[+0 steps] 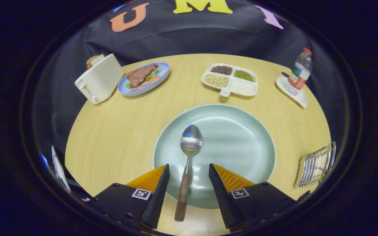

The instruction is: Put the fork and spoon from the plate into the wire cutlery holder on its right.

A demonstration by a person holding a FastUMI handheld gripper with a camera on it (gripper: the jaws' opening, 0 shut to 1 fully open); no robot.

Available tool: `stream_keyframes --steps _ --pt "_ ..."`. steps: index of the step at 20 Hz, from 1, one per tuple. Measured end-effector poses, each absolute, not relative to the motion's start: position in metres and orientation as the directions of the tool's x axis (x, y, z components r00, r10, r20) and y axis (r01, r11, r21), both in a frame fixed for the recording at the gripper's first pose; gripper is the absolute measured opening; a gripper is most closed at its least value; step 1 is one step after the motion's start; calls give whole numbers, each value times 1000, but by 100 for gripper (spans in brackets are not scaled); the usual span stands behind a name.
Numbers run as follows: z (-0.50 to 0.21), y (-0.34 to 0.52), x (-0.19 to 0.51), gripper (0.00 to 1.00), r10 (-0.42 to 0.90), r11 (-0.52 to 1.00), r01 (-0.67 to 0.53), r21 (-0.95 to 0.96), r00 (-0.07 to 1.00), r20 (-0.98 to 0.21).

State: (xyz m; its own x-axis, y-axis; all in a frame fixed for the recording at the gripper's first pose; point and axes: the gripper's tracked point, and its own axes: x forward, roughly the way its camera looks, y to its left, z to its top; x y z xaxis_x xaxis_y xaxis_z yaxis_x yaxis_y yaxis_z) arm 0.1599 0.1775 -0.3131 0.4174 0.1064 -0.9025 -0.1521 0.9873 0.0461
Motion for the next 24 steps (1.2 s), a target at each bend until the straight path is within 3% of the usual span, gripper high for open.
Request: stream_keyframes --steps 1,4,5,6,9,10,14,16,24 --pt "-316 182 160 71 110 987 -151 51 410 -905" --pt "-320 183 160 50 84 990 -141 28 406 -910" --pt "-322 179 159 41 61 992 -122 13 395 -916" --pt "-324 181 157 22 61 994 -111 19 382 -922" --pt "-320 179 154 17 48 996 -89 15 371 -927" --pt "-320 182 154 7 53 997 -75 28 361 -931" --pt "-319 179 154 7 58 996 -86 28 377 -924" --pt "-313 177 148 1 55 997 -65 33 377 -925" --pt "-271 144 132 1 53 999 -25 47 416 -908"
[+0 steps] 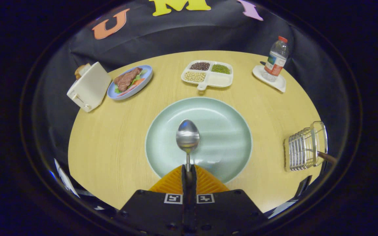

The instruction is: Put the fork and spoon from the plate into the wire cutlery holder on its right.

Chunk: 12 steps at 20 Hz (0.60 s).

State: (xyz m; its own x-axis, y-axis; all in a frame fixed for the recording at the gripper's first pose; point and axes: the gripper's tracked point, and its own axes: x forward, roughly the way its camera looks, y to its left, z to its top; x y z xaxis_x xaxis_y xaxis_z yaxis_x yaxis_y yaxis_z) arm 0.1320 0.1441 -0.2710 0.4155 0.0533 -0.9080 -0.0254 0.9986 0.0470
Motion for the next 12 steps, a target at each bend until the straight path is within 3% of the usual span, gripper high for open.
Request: stream_keyframes --steps 12 --pt "-188 43 87 1 55 998 -15 55 542 -838"
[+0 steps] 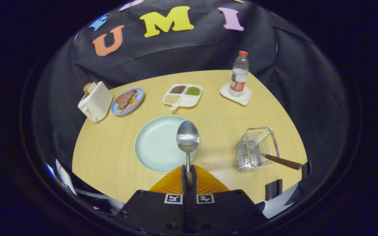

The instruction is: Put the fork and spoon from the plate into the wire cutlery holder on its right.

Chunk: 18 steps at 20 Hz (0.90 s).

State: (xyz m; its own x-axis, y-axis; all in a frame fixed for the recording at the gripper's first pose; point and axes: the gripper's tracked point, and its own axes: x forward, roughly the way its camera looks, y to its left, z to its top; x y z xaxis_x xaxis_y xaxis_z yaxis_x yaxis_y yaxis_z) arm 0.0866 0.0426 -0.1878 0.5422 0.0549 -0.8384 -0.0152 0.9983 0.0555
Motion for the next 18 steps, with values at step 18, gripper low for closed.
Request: stream_keyframes --steps 18 --pt "-147 -90 63 1 -6 998 48 27 590 -808"
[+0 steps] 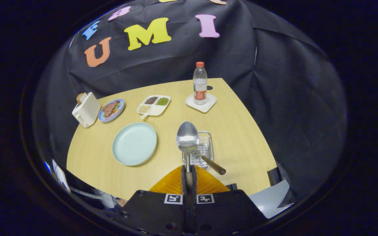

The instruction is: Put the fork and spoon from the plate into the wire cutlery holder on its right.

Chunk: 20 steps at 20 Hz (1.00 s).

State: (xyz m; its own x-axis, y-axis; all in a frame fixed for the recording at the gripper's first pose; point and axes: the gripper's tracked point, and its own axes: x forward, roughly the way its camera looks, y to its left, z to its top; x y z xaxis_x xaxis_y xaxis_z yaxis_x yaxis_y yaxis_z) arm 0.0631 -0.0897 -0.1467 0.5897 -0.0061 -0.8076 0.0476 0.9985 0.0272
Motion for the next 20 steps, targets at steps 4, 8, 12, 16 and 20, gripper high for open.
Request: stream_keyframes --steps 4,8,12,16,20 --pt "-166 -99 74 1 9 996 69 56 554 -832" --pt "-180 -105 89 1 28 991 99 94 526 -850" --pt "-185 -104 94 1 25 991 100 89 515 -857" --pt "-186 -100 91 1 11 992 103 74 509 -861" --pt "-185 -95 87 2 5 994 93 61 507 -862"
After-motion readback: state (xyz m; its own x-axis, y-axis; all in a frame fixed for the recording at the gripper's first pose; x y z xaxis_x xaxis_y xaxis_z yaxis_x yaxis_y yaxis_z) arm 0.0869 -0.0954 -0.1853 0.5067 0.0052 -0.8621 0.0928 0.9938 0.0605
